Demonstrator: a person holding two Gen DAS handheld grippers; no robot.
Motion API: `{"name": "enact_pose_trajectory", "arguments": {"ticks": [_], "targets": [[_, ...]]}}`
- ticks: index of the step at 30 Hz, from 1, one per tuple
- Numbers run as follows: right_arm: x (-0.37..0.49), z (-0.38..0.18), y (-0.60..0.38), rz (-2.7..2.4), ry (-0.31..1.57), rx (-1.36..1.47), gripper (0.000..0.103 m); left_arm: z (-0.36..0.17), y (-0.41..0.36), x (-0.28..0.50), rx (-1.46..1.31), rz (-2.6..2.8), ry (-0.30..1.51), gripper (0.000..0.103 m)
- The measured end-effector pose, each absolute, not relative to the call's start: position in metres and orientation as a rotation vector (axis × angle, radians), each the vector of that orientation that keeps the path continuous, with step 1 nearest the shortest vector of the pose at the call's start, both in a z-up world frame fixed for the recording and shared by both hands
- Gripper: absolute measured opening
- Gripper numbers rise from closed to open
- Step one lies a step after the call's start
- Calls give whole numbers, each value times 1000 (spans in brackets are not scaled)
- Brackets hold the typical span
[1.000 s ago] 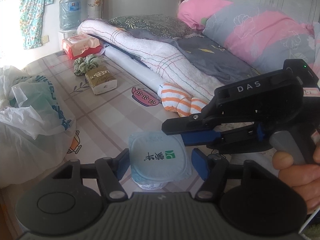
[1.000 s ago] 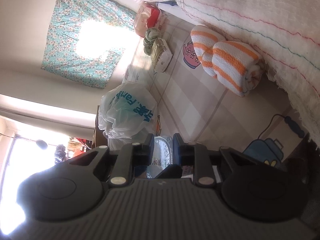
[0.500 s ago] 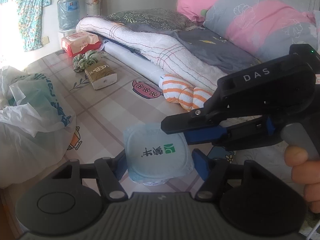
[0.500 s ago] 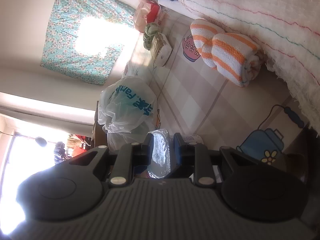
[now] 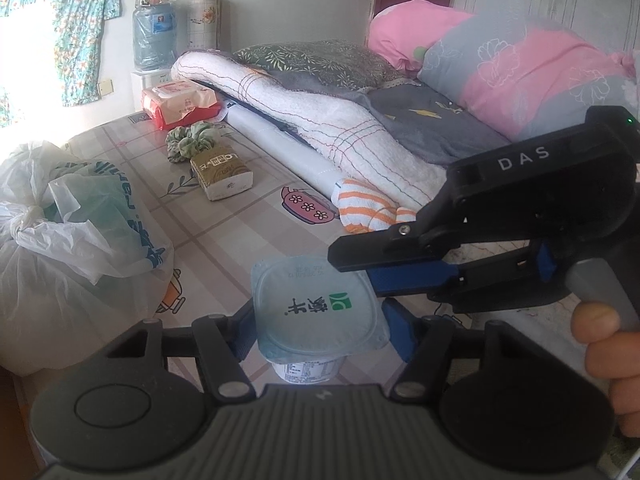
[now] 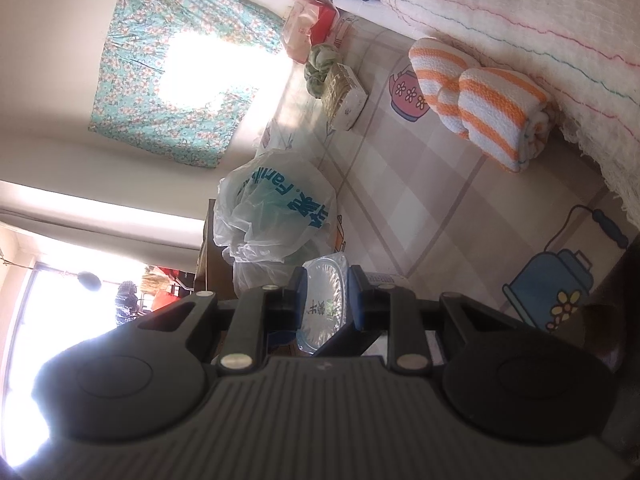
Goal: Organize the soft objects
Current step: 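Carry the white yogurt cup with the right gripper over the cardboard box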
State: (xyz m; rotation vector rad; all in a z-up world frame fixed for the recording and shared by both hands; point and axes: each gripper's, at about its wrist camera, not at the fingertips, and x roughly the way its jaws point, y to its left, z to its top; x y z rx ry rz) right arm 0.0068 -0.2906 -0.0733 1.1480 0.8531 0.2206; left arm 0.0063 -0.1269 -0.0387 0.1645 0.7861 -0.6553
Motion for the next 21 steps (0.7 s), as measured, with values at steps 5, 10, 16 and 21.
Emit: {"name": "enact_pose_trajectory", "arguments": {"ticks": [5, 10, 16, 21], "targets": [[16, -50, -284, 257, 822, 1118, 22, -14, -114, 14, 113, -638, 751, 66], [37, -16, -267, 334, 792, 1061, 22, 18, -91, 17, 80, -579, 677, 66], [72, 32, -224, 453, 780, 953, 22, 55, -49, 22, 23, -465, 603, 66], [106, 58, -171, 565, 803, 884, 22, 78, -5, 25, -4, -344, 566, 66]]}}
